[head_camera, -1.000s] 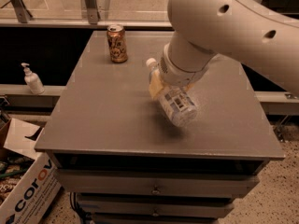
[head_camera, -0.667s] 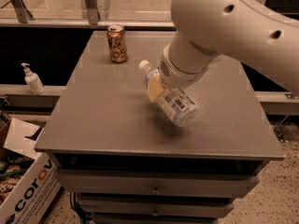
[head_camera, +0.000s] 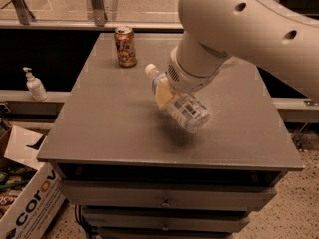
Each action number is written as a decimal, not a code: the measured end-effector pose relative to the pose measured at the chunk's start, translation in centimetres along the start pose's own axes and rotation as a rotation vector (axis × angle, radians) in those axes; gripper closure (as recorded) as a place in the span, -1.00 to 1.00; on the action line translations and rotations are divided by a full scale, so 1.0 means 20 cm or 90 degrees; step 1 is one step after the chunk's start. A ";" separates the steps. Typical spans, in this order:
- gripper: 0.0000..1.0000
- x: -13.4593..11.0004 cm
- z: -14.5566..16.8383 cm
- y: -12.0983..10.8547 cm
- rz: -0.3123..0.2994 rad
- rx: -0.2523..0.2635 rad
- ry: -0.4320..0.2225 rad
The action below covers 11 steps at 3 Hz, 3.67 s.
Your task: Place blue plastic bottle upright
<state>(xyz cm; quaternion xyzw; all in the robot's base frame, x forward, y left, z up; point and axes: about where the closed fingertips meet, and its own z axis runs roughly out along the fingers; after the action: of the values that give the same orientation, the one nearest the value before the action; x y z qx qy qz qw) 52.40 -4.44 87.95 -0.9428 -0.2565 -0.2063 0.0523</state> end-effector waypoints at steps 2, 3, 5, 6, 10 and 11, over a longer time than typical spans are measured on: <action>1.00 0.03 -0.07 0.00 -0.031 0.051 0.081; 1.00 0.10 -0.11 0.04 -0.017 0.147 0.218; 1.00 0.22 -0.21 0.04 0.003 0.288 0.423; 1.00 0.28 -0.25 0.03 -0.001 0.306 0.519; 1.00 0.33 -0.28 0.00 -0.058 0.287 0.679; 1.00 0.33 -0.28 -0.02 -0.108 0.307 0.732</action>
Offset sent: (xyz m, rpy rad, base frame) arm 0.0035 -0.0067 0.0383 0.3322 -0.1994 0.1355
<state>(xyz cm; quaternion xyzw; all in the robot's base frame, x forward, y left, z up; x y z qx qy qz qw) 55.32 -2.16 95.88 -0.6192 -0.3008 -0.6199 0.3767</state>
